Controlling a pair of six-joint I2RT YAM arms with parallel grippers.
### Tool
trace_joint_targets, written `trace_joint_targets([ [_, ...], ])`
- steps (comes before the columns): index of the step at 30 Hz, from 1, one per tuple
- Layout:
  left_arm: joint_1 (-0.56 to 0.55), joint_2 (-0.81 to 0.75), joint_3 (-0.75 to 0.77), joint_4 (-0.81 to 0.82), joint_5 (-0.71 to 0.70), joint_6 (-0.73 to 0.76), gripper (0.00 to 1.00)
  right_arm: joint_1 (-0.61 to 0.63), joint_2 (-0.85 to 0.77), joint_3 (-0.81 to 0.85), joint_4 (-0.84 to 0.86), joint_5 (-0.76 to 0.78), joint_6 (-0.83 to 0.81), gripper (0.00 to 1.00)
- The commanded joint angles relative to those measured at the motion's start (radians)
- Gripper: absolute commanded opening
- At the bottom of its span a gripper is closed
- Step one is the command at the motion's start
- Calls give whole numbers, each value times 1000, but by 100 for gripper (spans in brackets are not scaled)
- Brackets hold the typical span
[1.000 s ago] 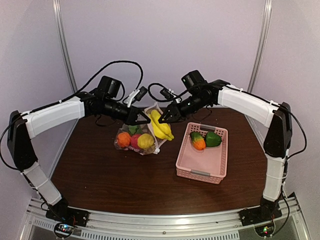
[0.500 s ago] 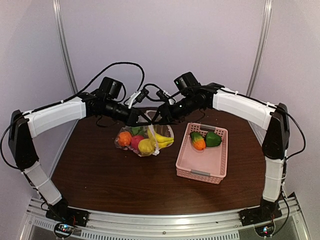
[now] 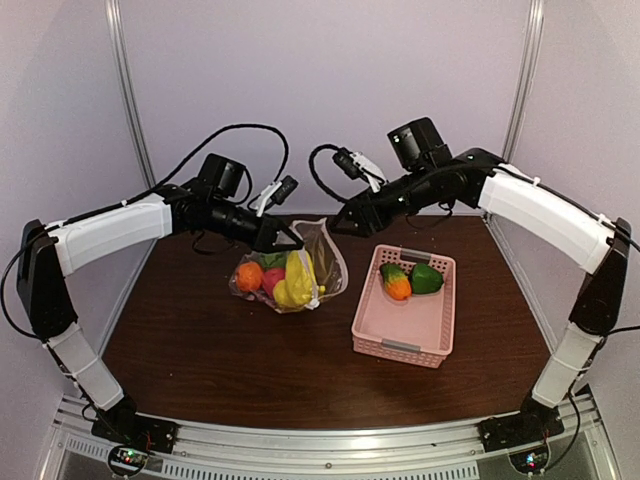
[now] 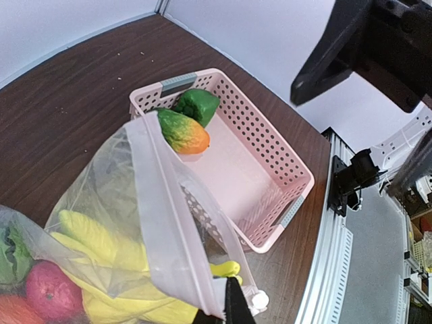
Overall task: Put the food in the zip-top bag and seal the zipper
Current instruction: Place the fake fruit in the zipper food storage bag, then adjust the zipper food storage bag at the center of the board.
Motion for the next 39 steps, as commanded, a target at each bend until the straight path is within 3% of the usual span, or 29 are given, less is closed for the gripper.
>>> trace_joint_targets([
  [1,8,-46,11,43,-9,-10,0,-3,-34,-157,14,318,-120,61],
  [4,8,-56,10,43,-14,-9,0,-1,-14,-222,45,278,-111,59],
  [11,8,-73,8,43,-39,-4,0,1,108,-124,34,231,-62,49],
  [12,8,-76,8,42,-45,-3,0,2,123,-109,30,228,-62,45],
  [15,8,-84,7,36,-60,1,0,-1,157,-57,0,221,-68,13],
  [17,10,-93,8,36,-72,2,0,-2,167,0,-28,208,-88,0],
  [26,44,-140,-11,66,-96,-16,0,-9,179,155,-56,44,-124,0],
  [32,145,-177,4,79,-21,-52,0,-15,198,207,-77,35,-122,0],
  [36,207,-262,-81,213,-26,-107,0,-15,213,265,-62,30,-139,0],
  [39,206,-190,-57,191,76,-139,0,-23,248,336,-96,-68,-151,0],
])
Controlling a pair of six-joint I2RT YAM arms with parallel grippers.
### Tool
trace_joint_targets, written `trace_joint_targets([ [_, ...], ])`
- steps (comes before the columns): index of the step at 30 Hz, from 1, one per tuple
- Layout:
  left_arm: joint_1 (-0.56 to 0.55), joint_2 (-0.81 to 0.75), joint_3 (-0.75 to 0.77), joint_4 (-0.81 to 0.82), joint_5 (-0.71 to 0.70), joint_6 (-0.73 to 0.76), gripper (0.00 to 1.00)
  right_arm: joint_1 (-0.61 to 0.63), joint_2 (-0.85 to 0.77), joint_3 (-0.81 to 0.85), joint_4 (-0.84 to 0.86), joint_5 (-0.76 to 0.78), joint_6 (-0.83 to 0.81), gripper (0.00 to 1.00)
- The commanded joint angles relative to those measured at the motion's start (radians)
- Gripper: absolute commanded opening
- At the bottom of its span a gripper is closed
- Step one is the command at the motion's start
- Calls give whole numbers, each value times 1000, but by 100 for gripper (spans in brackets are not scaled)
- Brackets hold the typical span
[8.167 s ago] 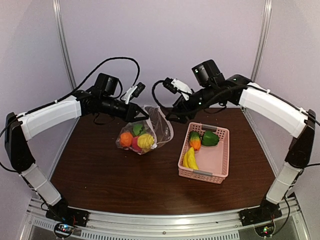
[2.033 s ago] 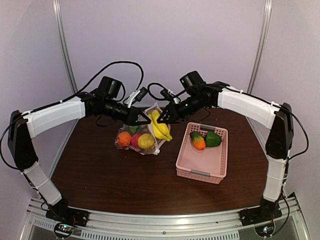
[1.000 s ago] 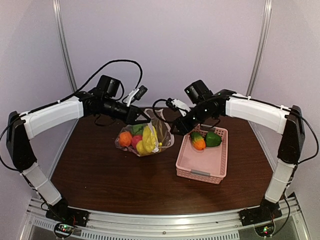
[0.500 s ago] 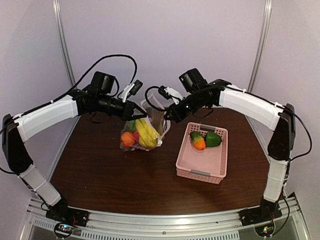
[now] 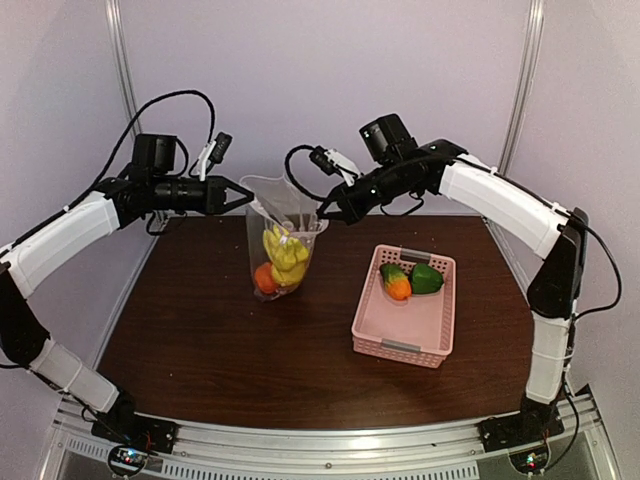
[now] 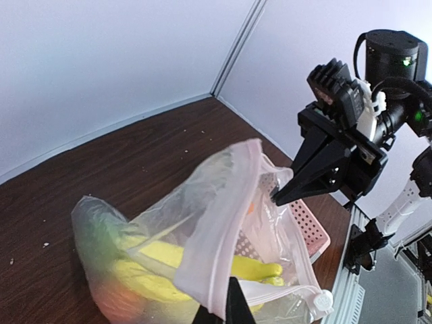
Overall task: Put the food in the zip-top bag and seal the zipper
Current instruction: Adjust the zipper food storage bag at the center of the board.
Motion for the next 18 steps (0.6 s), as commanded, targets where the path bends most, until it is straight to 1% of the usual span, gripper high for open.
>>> trace_joint_targets([
  [1,-5,58,45,73,156,-58,0,-15,35,86,-19,-148,-17,0],
  [2,-9,65,58,75,187,-61,0,-8,27,64,14,-118,-7,0],
  [3,-10,62,49,97,179,-75,0,9,28,55,25,-42,-20,0],
  [4,-10,59,26,115,145,-88,0,22,46,76,0,-19,-48,0],
  [5,-10,64,9,118,130,-91,0,26,64,104,-30,-44,-50,0],
  [7,-10,100,52,57,156,-65,0,21,57,104,5,-122,-6,0],
  [8,-10,108,70,47,174,-61,0,25,52,104,20,-127,-1,0],
  [9,-9,105,78,47,185,-59,0,32,55,107,29,-79,1,0],
  [10,-8,96,76,55,171,-55,0,37,66,112,28,-16,-6,0],
  [11,-5,83,64,67,145,-53,0,36,85,127,14,13,-14,0],
  [13,-2,79,30,90,119,-56,0,25,116,152,-7,-5,7,0],
  [14,-1,91,22,91,123,-59,0,18,121,147,-8,-21,20,2],
  [15,-3,108,21,92,143,-70,0,15,120,141,-17,-24,21,11],
  [16,-7,132,27,91,176,-82,0,11,117,135,-29,-16,14,23],
  [17,-11,144,35,92,197,-93,0,9,104,127,-38,-2,6,29],
  [18,-15,149,34,105,210,-105,0,7,87,113,-45,9,-2,32],
])
